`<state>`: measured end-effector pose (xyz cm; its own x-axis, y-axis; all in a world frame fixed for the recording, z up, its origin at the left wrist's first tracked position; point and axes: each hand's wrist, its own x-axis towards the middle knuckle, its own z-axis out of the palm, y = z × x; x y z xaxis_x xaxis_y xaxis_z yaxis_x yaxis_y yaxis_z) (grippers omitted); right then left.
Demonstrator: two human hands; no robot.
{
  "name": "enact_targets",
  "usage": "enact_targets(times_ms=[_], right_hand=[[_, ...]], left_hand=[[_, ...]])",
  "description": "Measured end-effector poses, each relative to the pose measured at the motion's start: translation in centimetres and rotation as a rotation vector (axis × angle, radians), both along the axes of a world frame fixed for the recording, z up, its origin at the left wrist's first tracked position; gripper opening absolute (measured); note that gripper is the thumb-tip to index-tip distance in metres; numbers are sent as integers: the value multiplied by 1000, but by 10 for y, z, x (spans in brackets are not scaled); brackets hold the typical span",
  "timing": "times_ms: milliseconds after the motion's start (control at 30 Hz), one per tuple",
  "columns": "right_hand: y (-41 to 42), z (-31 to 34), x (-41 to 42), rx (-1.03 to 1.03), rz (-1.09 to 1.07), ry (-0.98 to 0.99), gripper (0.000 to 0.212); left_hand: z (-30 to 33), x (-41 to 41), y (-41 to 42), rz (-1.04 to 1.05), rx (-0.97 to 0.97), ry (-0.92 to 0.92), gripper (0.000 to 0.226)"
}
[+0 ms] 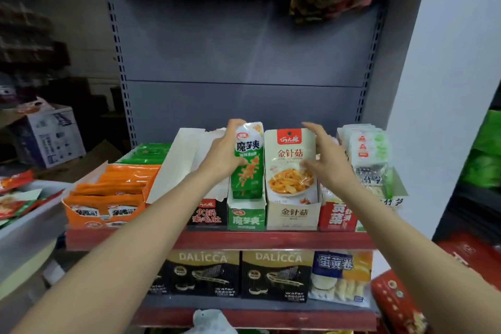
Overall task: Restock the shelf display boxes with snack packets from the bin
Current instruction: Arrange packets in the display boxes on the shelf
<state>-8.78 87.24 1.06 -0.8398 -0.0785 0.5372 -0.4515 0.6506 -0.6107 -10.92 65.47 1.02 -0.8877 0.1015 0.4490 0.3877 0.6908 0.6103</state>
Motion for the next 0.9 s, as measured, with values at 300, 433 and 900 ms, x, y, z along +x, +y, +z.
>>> enact_targets(times_ms=[300, 433, 900], right_hand=[[-5, -7, 2, 429, -193, -12, 61], [-13, -6, 2, 577, -136, 86, 66], [-25, -5, -5, 635, -155, 89, 68]], left_hand=[[-21, -19, 14, 346, -529, 180, 56], [-19, -19, 14, 345, -572, 226, 55], [-6, -34, 22, 360, -672, 219, 54]])
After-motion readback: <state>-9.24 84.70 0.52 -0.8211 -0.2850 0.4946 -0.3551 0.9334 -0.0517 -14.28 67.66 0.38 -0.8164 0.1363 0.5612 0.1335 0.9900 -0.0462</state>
